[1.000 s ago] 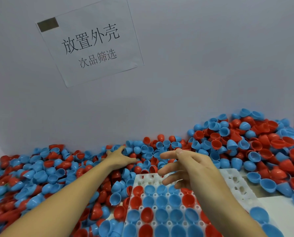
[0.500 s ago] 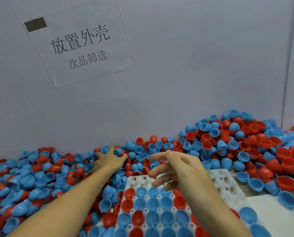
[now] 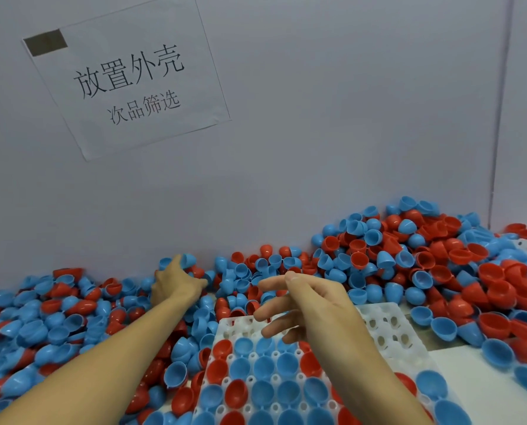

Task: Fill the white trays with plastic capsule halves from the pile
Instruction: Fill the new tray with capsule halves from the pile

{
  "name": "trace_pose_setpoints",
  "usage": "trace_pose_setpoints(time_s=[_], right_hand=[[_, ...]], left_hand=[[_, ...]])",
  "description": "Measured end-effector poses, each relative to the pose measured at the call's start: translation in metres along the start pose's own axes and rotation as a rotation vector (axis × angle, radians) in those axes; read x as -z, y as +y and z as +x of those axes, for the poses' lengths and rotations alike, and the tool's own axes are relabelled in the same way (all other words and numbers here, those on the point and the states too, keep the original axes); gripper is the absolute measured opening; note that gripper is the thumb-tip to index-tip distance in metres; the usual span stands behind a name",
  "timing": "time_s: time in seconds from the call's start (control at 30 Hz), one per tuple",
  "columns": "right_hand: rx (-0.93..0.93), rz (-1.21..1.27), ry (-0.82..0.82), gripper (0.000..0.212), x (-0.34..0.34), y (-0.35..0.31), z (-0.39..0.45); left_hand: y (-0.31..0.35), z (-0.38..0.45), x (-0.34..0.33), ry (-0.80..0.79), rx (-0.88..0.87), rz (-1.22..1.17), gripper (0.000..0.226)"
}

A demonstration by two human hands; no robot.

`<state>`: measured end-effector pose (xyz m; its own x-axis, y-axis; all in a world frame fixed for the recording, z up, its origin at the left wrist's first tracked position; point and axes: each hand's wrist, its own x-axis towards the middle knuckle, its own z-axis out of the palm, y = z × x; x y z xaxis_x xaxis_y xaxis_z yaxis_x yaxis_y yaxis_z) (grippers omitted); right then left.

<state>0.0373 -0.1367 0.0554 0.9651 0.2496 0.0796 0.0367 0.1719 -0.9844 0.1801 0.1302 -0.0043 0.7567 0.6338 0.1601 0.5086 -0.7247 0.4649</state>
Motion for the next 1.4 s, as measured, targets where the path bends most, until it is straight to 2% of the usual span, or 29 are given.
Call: trace_pose_setpoints(time_s=[0.13, 0.27, 0.33, 0.4, 0.53, 0.6, 0.67, 0.7, 0.77, 0.83, 0.9, 0.97, 1.1, 1.2, 1.3, 1.4], right_hand=[[0.001, 0.005, 0.0, 0.036, 0.001, 0.0, 0.0], [0.001, -0.006, -0.005, 0.036, -0.001, 0.0, 0.0], [0.002, -0.005, -0.007, 0.037, -0.002, 0.0, 0.0], [0.0, -0.005, -0.009, 0.037, -0.003, 0.0, 0.0], [-0.004, -0.009, -0.011, 0.038, -0.004, 0.001, 0.0], [-0.006, -0.012, -0.012, 0.038, -0.004, 0.002, 0.0], [-0.008, -0.021, -0.01, 0.037, -0.005, 0.003, 0.001], [-0.008, -0.028, -0.008, 0.037, -0.005, 0.003, 0.001], [-0.009, -0.043, -0.005, 0.036, -0.005, 0.004, 0.001], [-0.011, -0.052, -0.002, 0.036, -0.006, 0.006, 0.002], [-0.009, -0.062, 0.0, 0.036, -0.006, 0.006, 0.002], [-0.006, -0.073, 0.0, 0.036, -0.007, 0.007, 0.003], [-0.012, -0.099, -0.006, 0.036, -0.009, 0.009, 0.003], [-0.013, -0.104, -0.011, 0.036, -0.01, 0.009, 0.002], [-0.011, -0.095, -0.008, 0.036, -0.009, 0.009, 0.002], [-0.011, -0.087, -0.005, 0.037, -0.008, 0.01, 0.003]], left_hand=[[-0.011, 0.012, 0.018, 0.021, 0.014, -0.123, 0.066], [-0.021, 0.023, 0.04, 0.028, 0.179, -0.552, 0.051], [-0.025, 0.026, 0.05, -0.087, 0.295, -0.775, 0.034], [-0.029, 0.027, 0.059, -0.23, 0.363, -0.932, 0.029], [-0.037, 0.025, 0.066, -0.288, 0.378, -1.152, 0.031], [-0.043, 0.023, 0.065, -0.26, 0.265, -0.946, 0.03], [-0.047, 0.023, 0.068, -0.26, 0.022, -0.516, 0.035], [-0.046, 0.022, 0.072, -0.302, -0.085, -0.323, 0.041], [-0.043, 0.022, 0.081, -0.467, -0.142, -0.078, 0.065], [-0.034, 0.024, 0.089, -0.597, -0.115, 0.007, 0.097], [-0.021, 0.025, 0.085, -0.554, -0.086, 0.076, 0.108], [-0.012, 0.024, 0.072, -0.423, -0.062, 0.121, 0.105], [-0.003, 0.01, 0.028, -0.407, -0.04, 0.303, 0.097], [0.001, 0.003, 0.01, -0.281, 0.076, 0.276, 0.092], [0.004, 0.008, 0.004, -0.31, 0.141, 0.307, 0.101], [-0.005, 0.014, 0.004, -0.287, 0.093, 0.332, 0.096]])
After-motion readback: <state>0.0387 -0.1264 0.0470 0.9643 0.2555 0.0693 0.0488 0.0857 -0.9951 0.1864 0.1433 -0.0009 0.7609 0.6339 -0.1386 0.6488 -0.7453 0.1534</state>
